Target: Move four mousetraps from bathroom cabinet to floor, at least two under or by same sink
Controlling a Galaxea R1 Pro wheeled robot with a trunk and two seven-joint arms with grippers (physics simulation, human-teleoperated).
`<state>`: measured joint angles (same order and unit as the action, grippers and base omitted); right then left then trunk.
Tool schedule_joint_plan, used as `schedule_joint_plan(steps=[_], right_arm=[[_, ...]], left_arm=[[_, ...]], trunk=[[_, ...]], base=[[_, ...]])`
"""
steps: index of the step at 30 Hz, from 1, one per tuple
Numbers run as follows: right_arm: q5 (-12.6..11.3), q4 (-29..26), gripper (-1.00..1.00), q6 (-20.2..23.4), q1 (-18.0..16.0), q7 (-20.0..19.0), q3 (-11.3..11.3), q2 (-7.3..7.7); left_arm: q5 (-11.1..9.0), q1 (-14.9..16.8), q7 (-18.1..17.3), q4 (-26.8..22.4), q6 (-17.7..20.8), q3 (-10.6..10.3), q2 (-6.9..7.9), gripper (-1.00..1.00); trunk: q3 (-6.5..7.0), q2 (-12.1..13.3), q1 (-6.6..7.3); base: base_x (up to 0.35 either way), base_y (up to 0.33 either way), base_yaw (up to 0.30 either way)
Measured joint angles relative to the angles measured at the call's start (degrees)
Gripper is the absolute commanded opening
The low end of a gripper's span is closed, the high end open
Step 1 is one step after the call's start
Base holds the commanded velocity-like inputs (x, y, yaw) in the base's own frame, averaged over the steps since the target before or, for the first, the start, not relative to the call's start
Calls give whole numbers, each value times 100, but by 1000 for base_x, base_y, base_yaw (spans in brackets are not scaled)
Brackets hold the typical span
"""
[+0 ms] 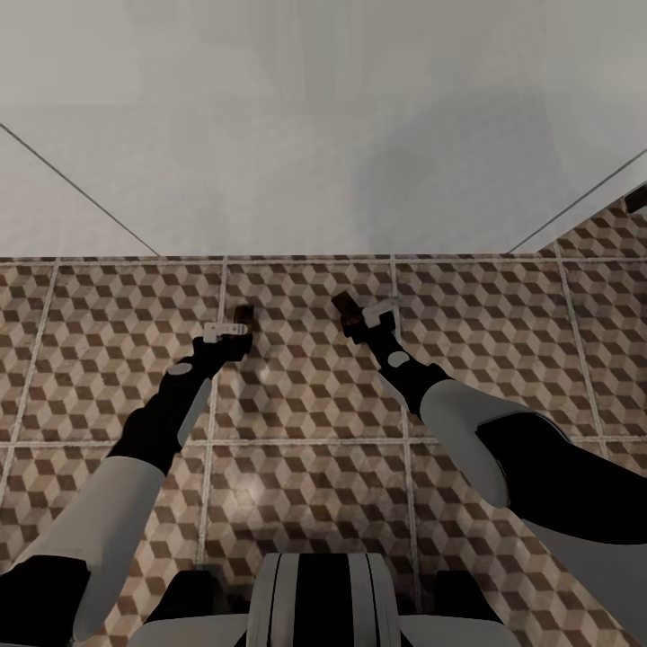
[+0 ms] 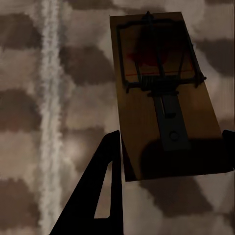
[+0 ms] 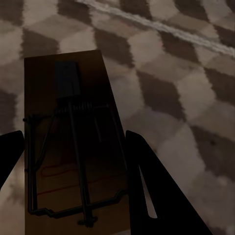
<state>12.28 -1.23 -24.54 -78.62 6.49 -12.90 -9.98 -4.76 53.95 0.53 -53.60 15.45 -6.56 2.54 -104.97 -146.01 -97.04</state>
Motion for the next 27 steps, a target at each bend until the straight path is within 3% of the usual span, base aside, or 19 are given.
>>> schedule_joint_plan(steps=[13,21,27], right_arm=[[0,0,-100,-7,0,0,0,0],[0,0,-100,-9,0,3,0,0],[0,0,-100,-14,0,7,0,0]], left_arm=[[0,20,0,-384,515,5,4,-100],[0,77,7,-346,659,7,0,-100],[0,306,8,-55,751,9,-2,-100]], trunk=[[0,0,0],[0,0,0],[0,0,0]], base=[[0,0,0],[0,0,0],[0,0,0]])
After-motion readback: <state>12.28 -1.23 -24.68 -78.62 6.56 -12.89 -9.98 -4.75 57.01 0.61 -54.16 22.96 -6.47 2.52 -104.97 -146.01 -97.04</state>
